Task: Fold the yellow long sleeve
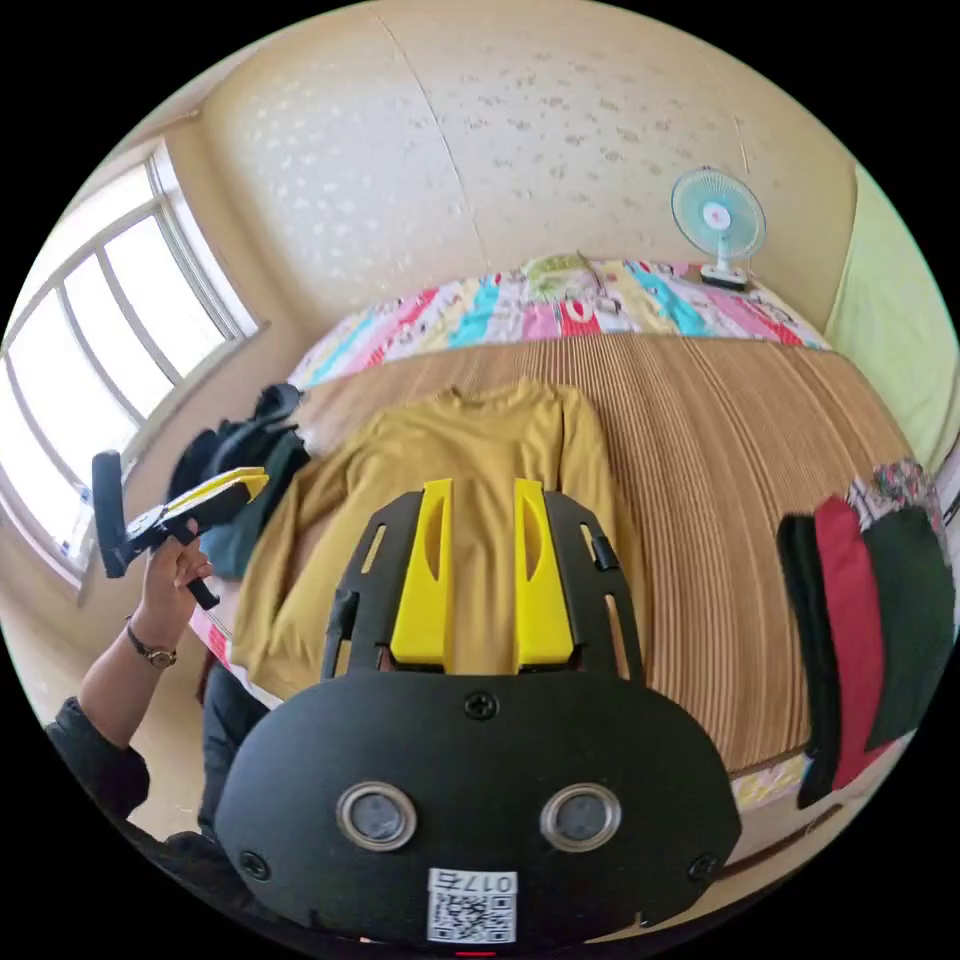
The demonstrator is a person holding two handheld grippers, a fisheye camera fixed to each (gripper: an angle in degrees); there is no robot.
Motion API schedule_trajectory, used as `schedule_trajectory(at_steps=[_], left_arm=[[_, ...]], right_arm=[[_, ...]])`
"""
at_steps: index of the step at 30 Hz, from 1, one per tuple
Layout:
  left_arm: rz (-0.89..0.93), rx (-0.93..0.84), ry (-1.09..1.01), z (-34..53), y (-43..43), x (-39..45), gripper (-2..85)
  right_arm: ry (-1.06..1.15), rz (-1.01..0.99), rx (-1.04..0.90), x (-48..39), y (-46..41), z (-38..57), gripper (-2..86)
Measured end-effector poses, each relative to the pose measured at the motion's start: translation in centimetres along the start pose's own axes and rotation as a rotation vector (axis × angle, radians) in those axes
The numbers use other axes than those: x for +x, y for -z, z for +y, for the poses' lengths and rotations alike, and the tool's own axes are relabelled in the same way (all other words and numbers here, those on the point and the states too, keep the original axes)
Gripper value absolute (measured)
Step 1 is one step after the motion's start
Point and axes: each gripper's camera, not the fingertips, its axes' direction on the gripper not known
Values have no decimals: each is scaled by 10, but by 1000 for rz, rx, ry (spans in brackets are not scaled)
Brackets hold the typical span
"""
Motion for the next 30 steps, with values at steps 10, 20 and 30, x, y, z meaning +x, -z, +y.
schedule_trajectory(at_steps=[10,20,30], left_arm=[[-292,-118,-79,119,-82,74,29],[-203,72,63,239,-18,91,15],[-261,73,50,241,70,19,117]], right_arm=[[-11,52,-112,-6,-95,114,44],[118,123,98,-21,-58,241,31],[67,-54,281,16,-55,294,18]])
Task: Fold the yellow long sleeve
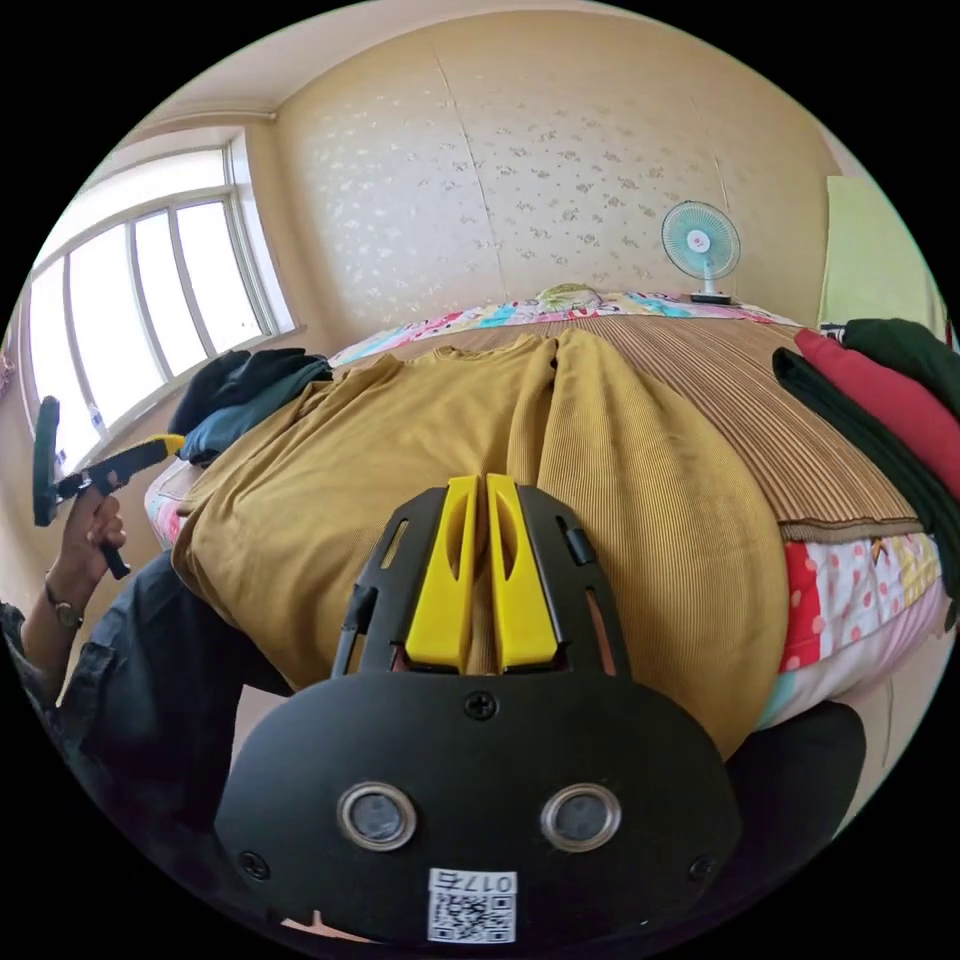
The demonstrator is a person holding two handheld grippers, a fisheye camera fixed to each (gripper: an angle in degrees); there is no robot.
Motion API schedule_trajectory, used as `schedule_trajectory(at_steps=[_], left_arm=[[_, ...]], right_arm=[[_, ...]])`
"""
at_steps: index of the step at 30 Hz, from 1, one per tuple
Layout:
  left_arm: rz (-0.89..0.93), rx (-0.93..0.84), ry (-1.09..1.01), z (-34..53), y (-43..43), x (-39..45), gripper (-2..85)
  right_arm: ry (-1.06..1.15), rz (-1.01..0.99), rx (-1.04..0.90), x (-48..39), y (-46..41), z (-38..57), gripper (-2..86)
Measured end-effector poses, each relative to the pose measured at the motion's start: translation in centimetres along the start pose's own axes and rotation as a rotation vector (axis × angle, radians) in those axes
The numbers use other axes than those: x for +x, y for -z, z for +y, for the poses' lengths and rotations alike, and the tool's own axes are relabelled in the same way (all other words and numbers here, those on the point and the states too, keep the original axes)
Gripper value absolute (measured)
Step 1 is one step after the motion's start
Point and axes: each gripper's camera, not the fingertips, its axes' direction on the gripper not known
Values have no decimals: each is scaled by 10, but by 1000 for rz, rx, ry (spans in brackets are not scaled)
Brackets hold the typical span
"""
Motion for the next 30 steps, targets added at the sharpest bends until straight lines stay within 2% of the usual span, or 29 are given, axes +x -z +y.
schedule_trajectory(at_steps=[3,5,6,8,11,13,15,16,18,20,23,26,30], left_arm=[[12,-281,-102,10,-55,-13,110],[29,-240,-117,16,-48,-25,82],[28,-279,-58,12,-42,-41,44],[103,-311,52,5,-28,-73,32],[395,-57,238,0,35,-137,24],[655,223,383,1,88,-190,22],[771,413,465,0,121,-219,24],[780,499,480,-8,140,-230,26],[712,547,432,-33,163,-231,29],[656,513,370,-71,171,-217,31],[690,465,238,-144,153,-163,32],[726,399,100,-216,105,-77,34],[775,193,-35,-291,-25,63,58]], right_arm=[[-30,-52,21,9,3,8,16],[-29,-52,28,9,5,13,16],[-27,-49,30,9,5,15,16],[-29,-50,39,8,7,20,16],[-34,-50,52,7,8,27,15],[-36,-39,65,4,9,32,15],[-38,-23,77,0,9,36,15],[-37,-6,82,-4,8,38,15],[-28,29,82,-11,7,39,15],[-12,74,81,-20,4,40,15],[31,170,87,-39,-2,44,15],[64,235,88,-52,-6,47,15],[63,214,98,-54,-5,50,16]])
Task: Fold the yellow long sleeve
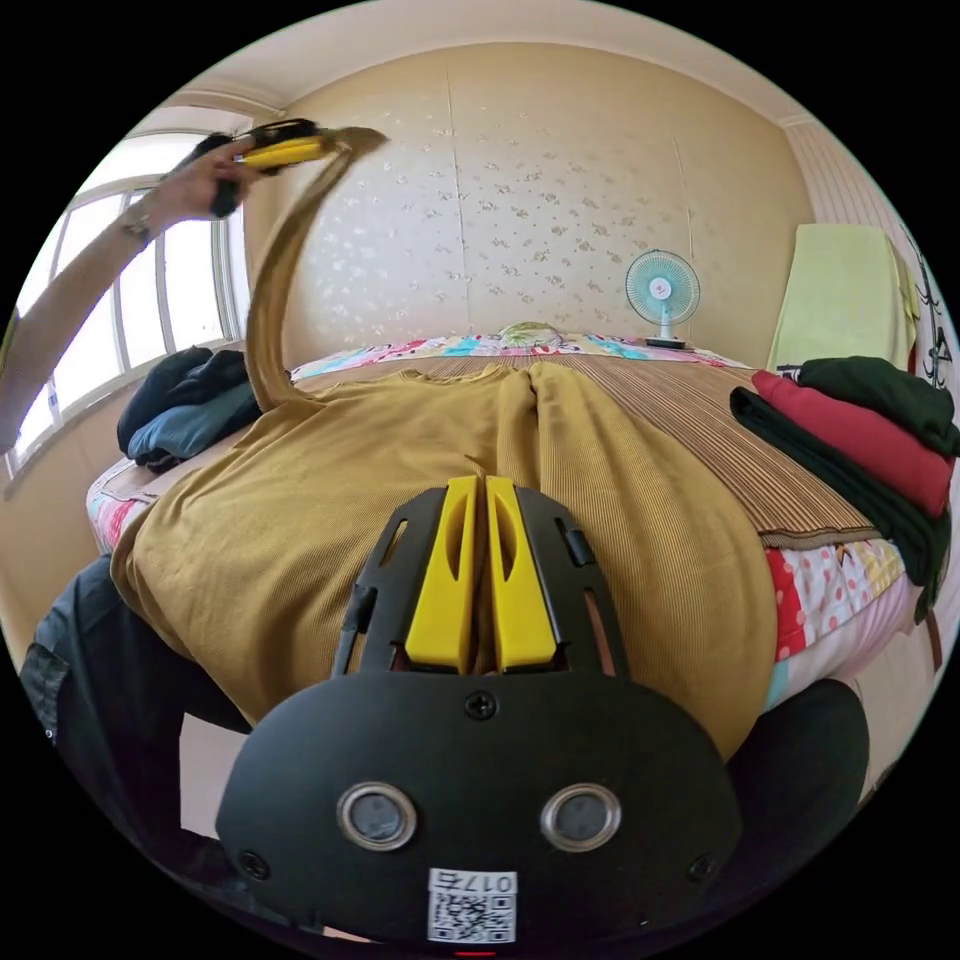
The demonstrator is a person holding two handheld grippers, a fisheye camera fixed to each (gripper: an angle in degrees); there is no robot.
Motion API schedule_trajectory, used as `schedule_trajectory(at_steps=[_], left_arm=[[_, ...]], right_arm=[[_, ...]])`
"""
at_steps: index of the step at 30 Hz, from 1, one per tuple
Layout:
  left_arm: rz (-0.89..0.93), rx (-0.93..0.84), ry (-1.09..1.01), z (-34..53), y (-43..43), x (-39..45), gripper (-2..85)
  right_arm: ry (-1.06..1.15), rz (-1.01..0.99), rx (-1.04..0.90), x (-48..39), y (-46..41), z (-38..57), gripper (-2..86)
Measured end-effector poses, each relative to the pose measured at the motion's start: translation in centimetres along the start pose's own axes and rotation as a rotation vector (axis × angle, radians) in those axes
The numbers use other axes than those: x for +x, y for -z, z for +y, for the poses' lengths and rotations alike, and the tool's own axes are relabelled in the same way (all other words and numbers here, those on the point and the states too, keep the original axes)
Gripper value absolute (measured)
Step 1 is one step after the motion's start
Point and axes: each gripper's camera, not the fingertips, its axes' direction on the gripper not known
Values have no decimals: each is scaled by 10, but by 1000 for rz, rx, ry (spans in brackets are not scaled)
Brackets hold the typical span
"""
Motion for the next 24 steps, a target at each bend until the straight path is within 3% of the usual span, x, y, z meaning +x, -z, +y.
schedule_trajectory(at_steps=[4,10,16,21,22,24], left_arm=[[-179,-307,57,33,-162,-30,86],[-467,-584,-60,129,-204,-31,80],[-642,-503,-32,205,-108,-9,3],[-775,-636,-38,292,-108,-21,-9],[-794,-490,-97,316,-100,-16,-9],[-832,-412,-136,331,-92,-6,-9]], right_arm=[[11,1,3,-5,2,1,16],[12,15,3,-13,4,-4,16],[19,32,4,-20,7,-11,16],[21,41,5,-23,11,-20,17],[25,44,6,-24,12,-22,17],[34,48,11,-26,14,-26,18]])
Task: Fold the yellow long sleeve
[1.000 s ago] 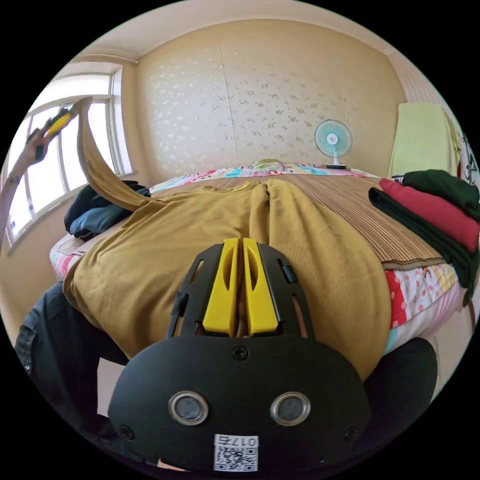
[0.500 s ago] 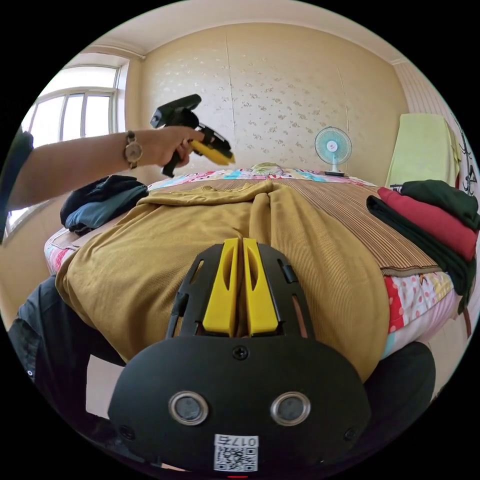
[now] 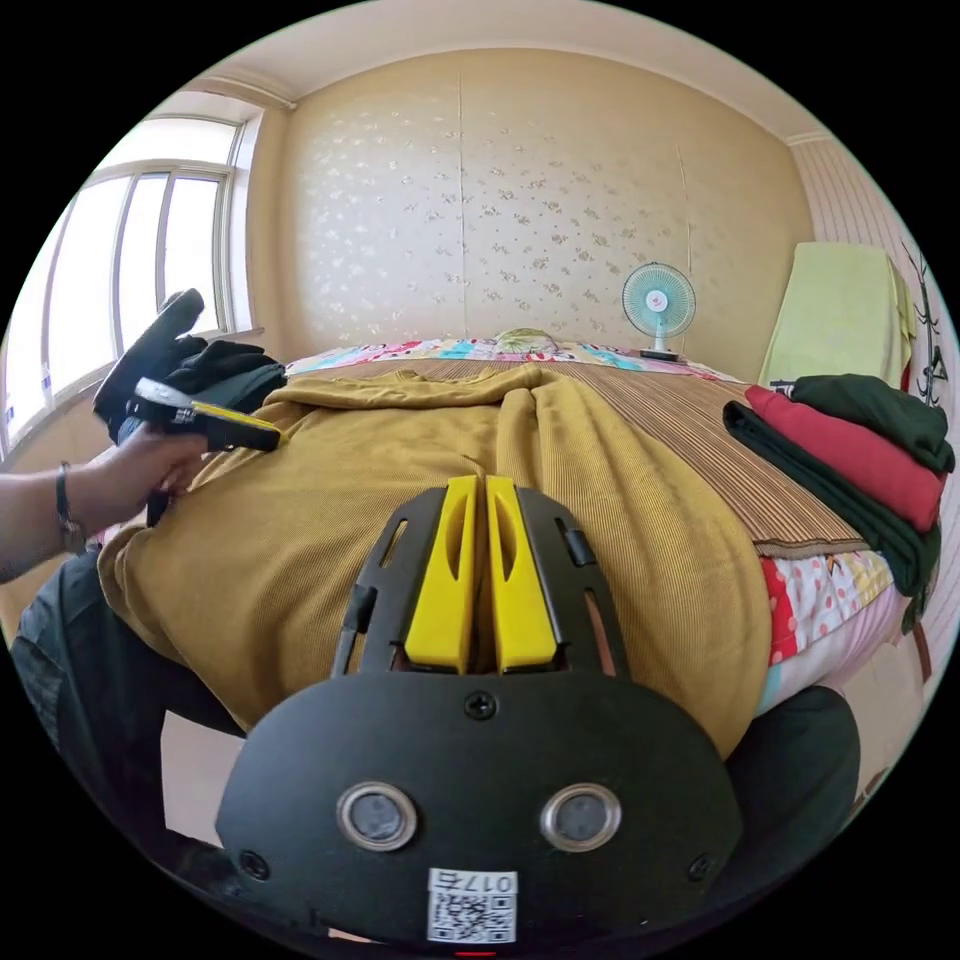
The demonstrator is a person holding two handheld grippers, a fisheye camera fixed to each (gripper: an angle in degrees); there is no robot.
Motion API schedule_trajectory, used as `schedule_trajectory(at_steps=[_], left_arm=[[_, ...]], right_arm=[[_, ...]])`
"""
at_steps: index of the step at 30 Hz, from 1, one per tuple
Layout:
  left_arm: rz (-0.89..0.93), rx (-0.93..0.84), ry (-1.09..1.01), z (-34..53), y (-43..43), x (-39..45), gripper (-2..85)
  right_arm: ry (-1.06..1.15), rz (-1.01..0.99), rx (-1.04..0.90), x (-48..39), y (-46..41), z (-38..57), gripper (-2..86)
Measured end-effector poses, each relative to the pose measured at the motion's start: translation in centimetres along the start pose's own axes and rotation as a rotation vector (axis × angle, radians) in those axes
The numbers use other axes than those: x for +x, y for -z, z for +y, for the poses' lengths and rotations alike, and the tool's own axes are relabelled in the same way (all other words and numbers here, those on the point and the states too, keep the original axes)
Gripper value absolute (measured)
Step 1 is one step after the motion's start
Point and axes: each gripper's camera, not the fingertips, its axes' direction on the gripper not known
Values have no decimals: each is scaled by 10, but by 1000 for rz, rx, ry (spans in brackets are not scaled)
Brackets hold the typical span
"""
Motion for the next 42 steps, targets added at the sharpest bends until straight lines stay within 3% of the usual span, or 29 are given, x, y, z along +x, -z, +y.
schedule_trajectory(at_steps=[6,10,12,14,16,18,24,28,32,34,37,40,42], left_arm=[[-69,-23,-5,6,-6,6,-6],[-114,-13,-24,14,-6,6,-5],[-121,-8,-26,18,-7,3,-5],[-111,-11,-23,20,-8,-4,-5],[-45,-14,6,23,-10,-24,-5],[42,-14,46,26,-13,-47,-4],[329,-5,178,40,-28,-122,-5],[448,1,240,50,-39,-160,-5],[517,8,275,58,-47,-185,-5],[565,15,301,63,-53,-202,-6],[618,24,328,69,-59,-220,-7],[645,36,333,74,-62,-232,-8],[646,43,329,76,-62,-237,-9]], right_arm=[[0,-73,4,11,7,-16,23],[-17,-228,-214,38,4,-64,25],[-1,-232,-353,45,9,-92,25],[-34,-185,-357,56,31,-112,27],[-162,-82,-221,84,80,-118,35],[-214,-76,-210,104,100,-117,48],[-261,-79,-585,126,64,-102,92],[-340,-196,-550,155,86,-150,46],[-461,-276,-283,232,145,-214,37],[-592,-113,-116,310,179,-232,35],[-899,194,-65,396,217,-213,53],[-838,100,4,395,240,-197,71],[-756,104,-50,373,232,-183,78]])
